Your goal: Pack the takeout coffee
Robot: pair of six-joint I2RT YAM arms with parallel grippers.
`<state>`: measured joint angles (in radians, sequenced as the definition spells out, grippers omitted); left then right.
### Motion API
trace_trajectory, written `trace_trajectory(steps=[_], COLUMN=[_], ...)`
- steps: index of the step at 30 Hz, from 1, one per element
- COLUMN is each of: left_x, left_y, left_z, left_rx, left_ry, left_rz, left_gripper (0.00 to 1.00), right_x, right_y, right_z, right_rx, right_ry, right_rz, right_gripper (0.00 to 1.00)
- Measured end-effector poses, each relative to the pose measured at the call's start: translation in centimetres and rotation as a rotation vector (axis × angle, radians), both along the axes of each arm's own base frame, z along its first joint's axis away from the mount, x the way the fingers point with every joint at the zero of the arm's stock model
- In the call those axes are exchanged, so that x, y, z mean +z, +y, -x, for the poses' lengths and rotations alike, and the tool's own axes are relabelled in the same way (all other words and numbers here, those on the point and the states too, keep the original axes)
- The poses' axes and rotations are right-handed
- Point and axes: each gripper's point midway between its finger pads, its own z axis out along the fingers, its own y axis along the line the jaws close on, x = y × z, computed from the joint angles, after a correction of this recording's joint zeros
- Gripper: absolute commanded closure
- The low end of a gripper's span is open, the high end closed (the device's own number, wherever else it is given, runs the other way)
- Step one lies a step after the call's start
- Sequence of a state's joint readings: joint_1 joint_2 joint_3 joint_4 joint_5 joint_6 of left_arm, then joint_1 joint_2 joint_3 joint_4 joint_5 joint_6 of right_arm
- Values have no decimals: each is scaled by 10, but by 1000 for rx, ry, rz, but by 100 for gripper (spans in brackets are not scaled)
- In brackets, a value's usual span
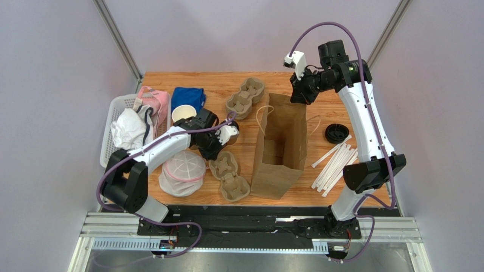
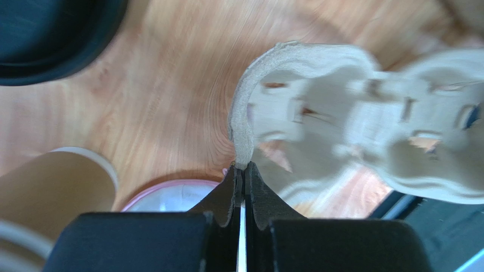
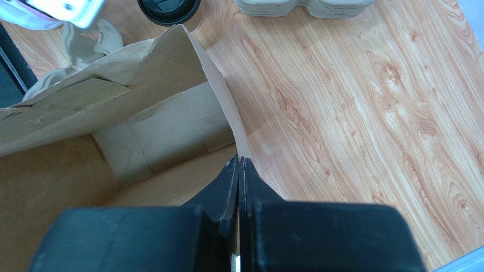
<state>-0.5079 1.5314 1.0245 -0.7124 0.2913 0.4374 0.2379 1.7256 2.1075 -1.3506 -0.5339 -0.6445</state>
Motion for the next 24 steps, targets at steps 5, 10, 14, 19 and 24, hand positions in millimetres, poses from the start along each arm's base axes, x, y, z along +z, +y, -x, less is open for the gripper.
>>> trace_trajectory(steps=[5, 10, 14, 19, 24], left_x=[50, 120, 190, 285, 405], left_y=[-5, -3, 3, 26, 55], left_z=[0, 3, 0, -17, -43], left_rx=[-28, -53, -64, -9, 138], left_ry=[-70, -180, -324, -582, -893], left_rz=[59, 111, 137, 131, 183], left_gripper=[100, 100, 100, 100, 100], right_x=[1, 4, 8, 13, 18], right_y=[2, 3, 4, 5, 8], right_z=[1, 7, 13, 17, 22], right_rx=[8, 15, 24, 29, 28], right_ry=[2, 1, -6, -12, -11], right_rz=[-11, -21, -35, -49, -62], right_gripper=[100, 100, 100, 100, 100])
